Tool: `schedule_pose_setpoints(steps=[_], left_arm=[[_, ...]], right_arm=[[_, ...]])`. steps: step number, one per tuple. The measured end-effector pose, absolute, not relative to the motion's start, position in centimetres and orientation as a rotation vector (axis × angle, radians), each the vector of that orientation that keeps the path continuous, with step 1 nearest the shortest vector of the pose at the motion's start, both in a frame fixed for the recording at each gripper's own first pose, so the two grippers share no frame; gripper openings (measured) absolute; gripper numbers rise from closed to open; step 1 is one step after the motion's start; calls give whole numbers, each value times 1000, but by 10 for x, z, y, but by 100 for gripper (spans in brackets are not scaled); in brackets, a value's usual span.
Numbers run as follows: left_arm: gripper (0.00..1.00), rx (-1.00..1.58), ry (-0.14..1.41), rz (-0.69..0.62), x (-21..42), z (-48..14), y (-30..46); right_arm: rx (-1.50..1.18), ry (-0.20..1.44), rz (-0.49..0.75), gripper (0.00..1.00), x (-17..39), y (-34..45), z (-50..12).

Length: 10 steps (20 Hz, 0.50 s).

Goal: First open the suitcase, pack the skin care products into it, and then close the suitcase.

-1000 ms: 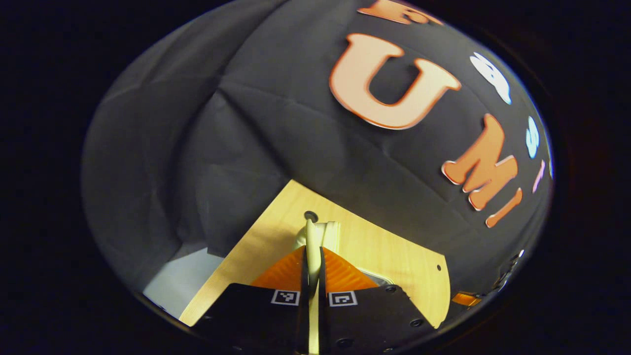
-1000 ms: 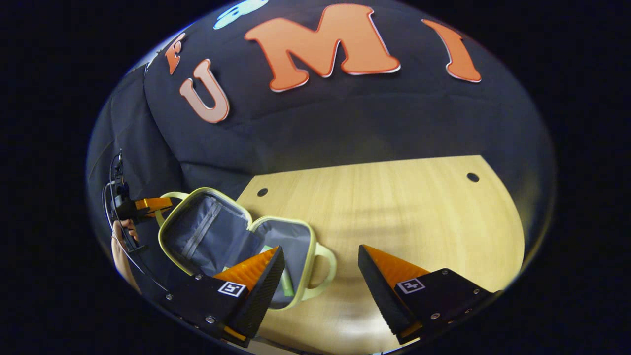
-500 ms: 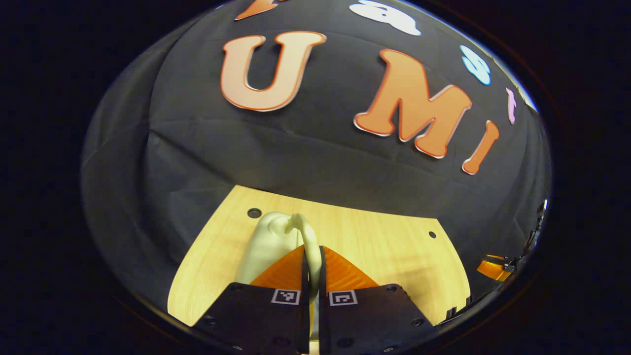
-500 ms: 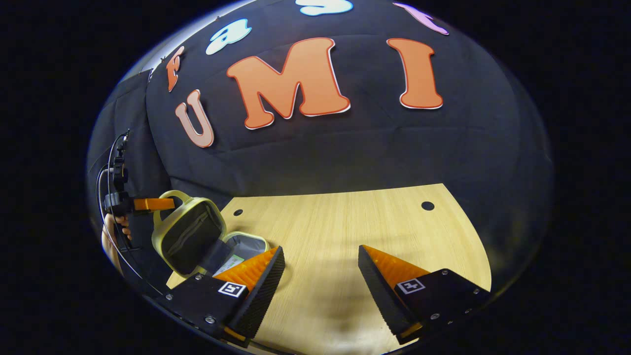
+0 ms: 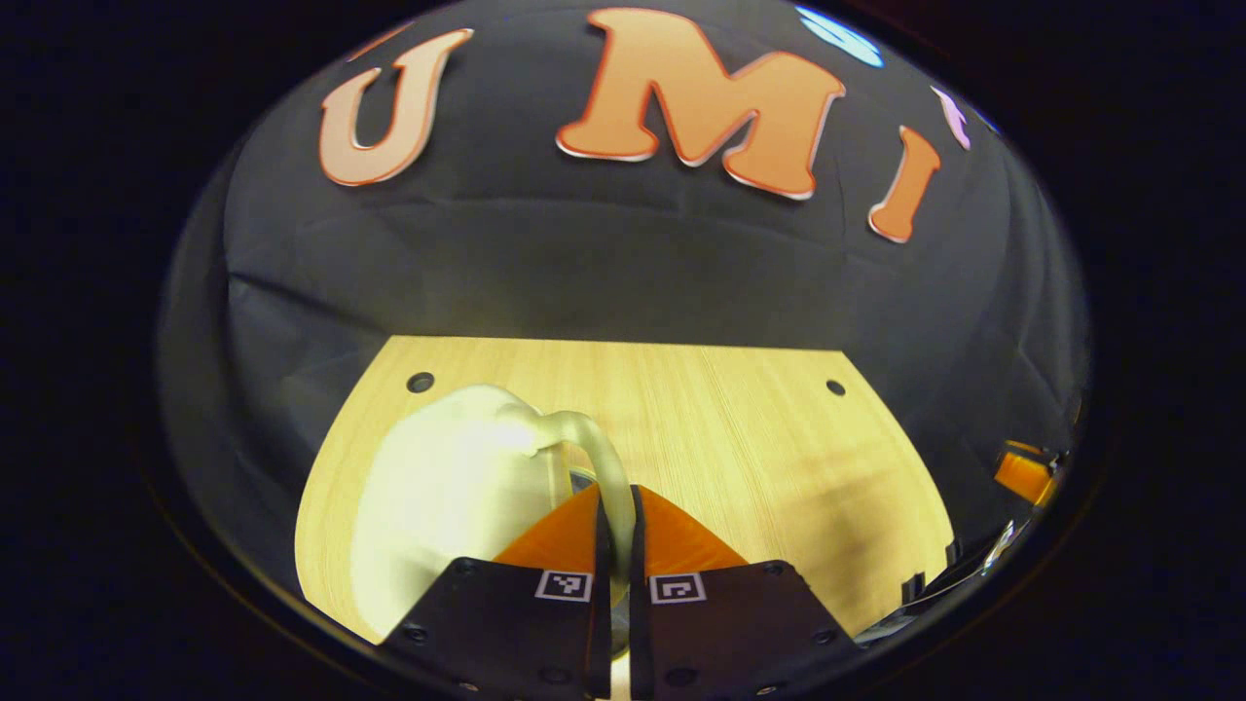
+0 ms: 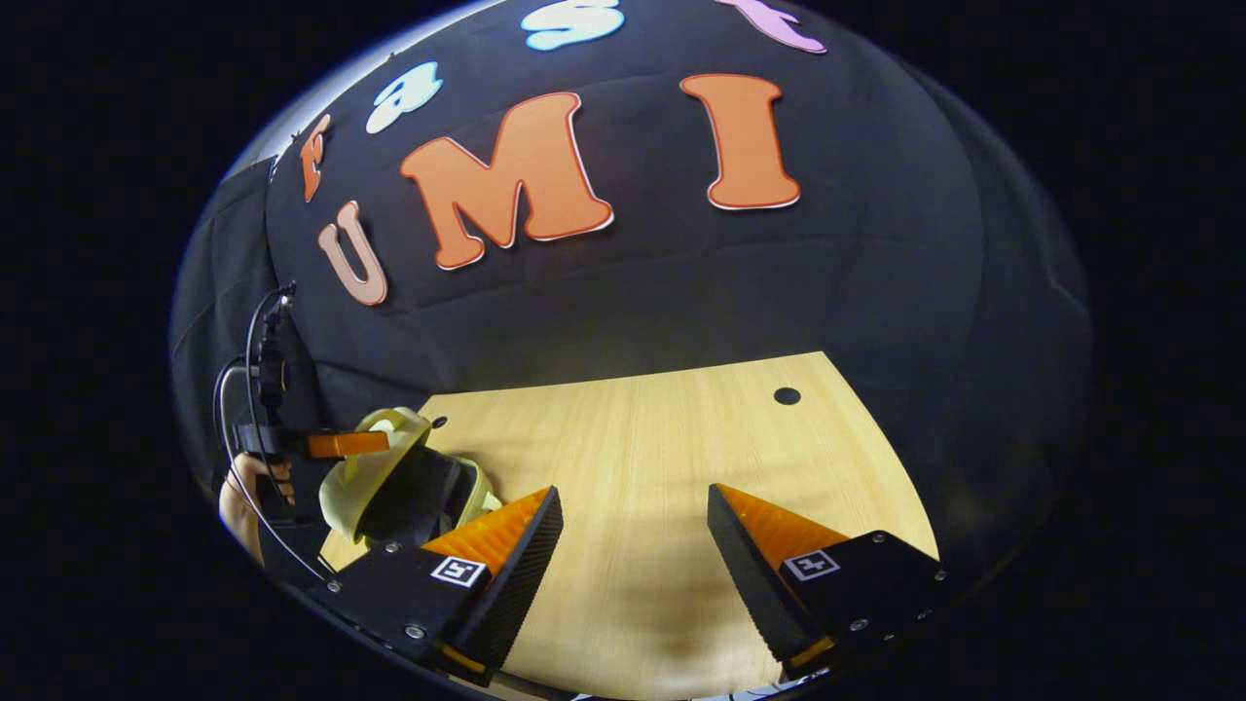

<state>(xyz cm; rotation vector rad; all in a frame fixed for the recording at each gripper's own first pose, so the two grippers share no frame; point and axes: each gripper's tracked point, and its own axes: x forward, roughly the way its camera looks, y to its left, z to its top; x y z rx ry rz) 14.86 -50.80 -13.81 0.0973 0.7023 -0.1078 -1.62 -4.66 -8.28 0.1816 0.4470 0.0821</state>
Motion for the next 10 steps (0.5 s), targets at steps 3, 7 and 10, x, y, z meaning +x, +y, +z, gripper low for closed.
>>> schedule_pose_setpoints(steps=[3, 7, 10], left_arm=[[7, 137, 761, -131, 158, -176, -535], [8, 175, 837, -136, 178, -225, -566], [8, 252, 866, -131, 199, -249, -583]], right_arm=[[190, 460, 64, 96, -21, -62, -88], [185, 475, 57, 95, -28, -72, -92], [161, 495, 57, 96, -34, -75, -97]])
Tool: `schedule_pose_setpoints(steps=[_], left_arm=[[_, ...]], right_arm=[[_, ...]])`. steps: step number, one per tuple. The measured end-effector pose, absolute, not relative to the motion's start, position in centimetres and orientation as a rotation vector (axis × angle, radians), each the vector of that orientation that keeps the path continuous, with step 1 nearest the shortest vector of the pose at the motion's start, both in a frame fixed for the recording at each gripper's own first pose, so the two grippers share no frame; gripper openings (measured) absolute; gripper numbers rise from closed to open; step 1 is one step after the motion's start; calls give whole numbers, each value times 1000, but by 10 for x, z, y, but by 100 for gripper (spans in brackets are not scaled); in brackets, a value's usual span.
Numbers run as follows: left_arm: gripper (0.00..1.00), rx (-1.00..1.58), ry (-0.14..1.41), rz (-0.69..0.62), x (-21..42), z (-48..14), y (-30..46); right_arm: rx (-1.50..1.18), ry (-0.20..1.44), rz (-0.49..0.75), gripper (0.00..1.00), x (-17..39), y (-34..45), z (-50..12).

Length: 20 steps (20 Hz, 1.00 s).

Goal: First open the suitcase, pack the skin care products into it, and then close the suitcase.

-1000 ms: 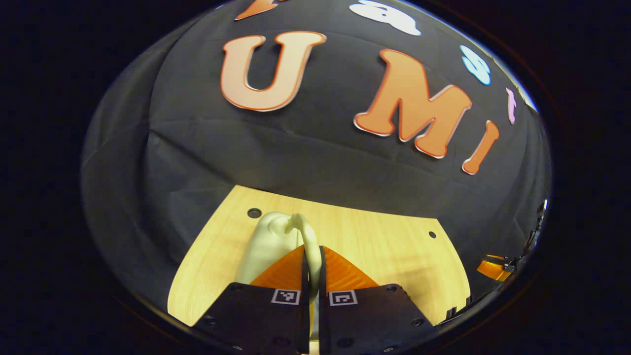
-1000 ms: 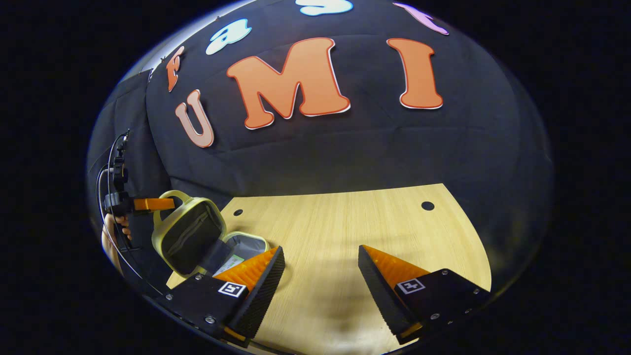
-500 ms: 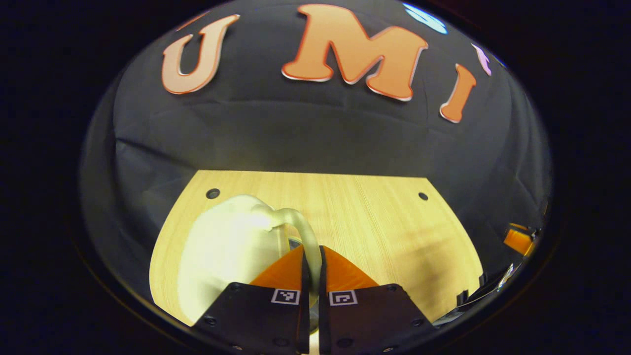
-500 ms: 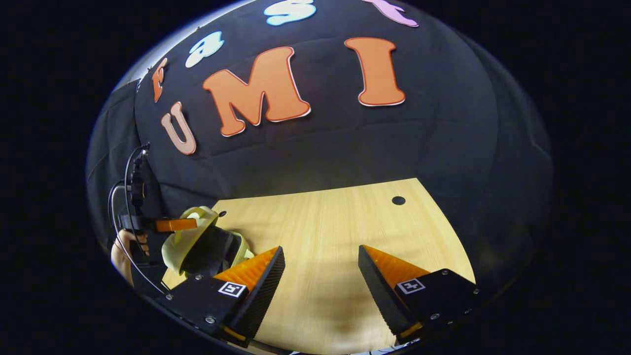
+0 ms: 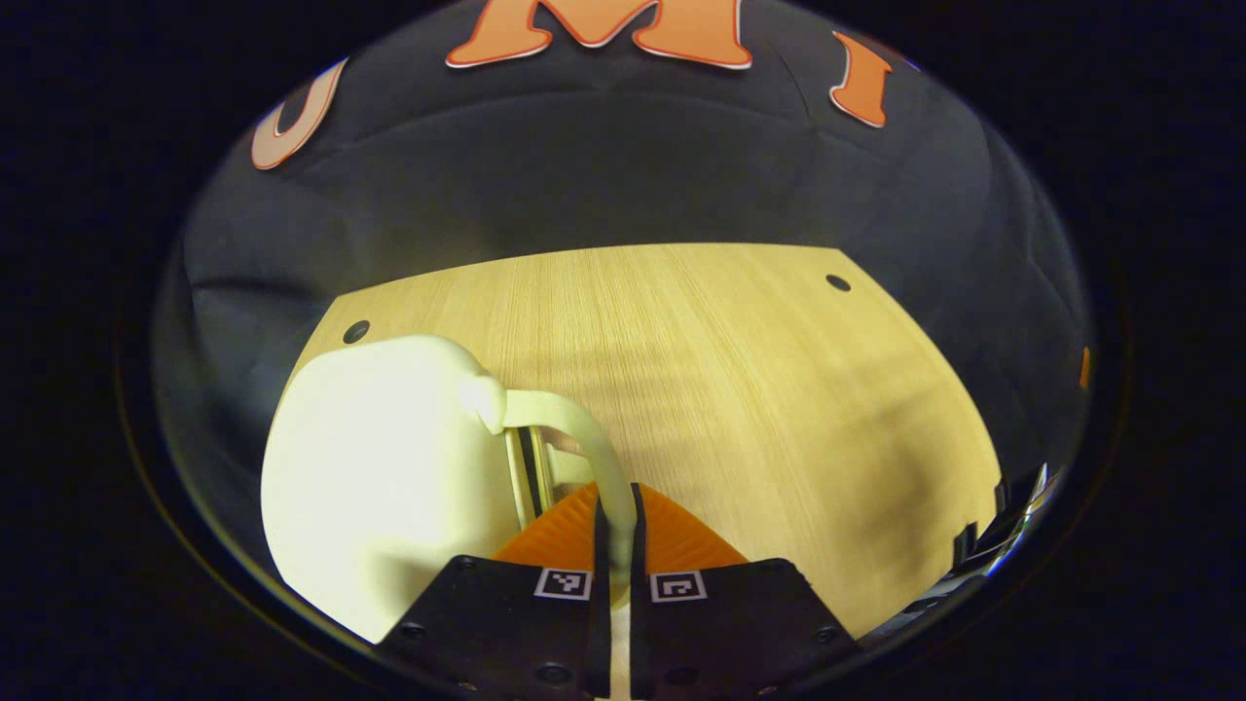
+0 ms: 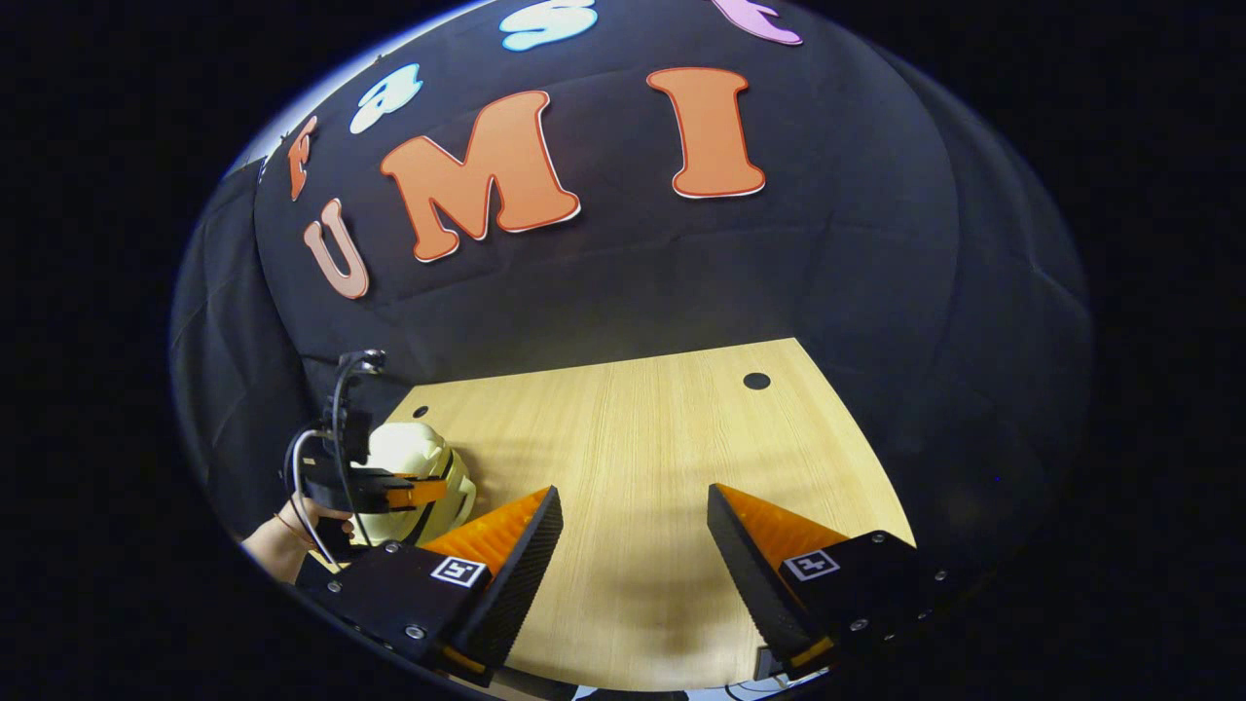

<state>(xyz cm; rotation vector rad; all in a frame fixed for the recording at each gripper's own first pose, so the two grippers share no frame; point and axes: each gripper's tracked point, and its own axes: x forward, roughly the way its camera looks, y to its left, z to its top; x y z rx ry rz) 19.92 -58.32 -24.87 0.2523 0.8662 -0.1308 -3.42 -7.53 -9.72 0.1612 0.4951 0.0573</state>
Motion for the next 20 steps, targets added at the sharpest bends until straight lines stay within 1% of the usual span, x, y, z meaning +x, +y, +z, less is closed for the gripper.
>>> schedule_pose_setpoints(steps=[4, 5, 6, 7, 8, 10, 15, 20], left_arm=[[8, 324, 839, -114, 243, -242, -605], [14, 310, 832, -102, 211, -260, -586], [23, 293, 816, -94, 217, -243, -597], [28, 286, 789, -84, 218, -214, -604], [51, 279, 745, -64, 221, -207, -602], [96, 265, 675, -67, 213, -178, -611], [96, 157, 471, -103, 195, -80, -635], [97, 112, 262, -120, 191, 18, -631]], right_arm=[[137, 508, 74, 96, -41, -74, -100], [132, 507, 80, 95, -42, -73, -100], [130, 503, 86, 95, -42, -71, -98], [129, 496, 94, 96, -40, -68, -96], [129, 487, 99, 96, -39, -65, -95], [135, 473, 110, 95, -36, -56, -91], [109, 404, 95, 96, -33, -40, -76], [58, 307, 44, 96, -41, -31, -59]])
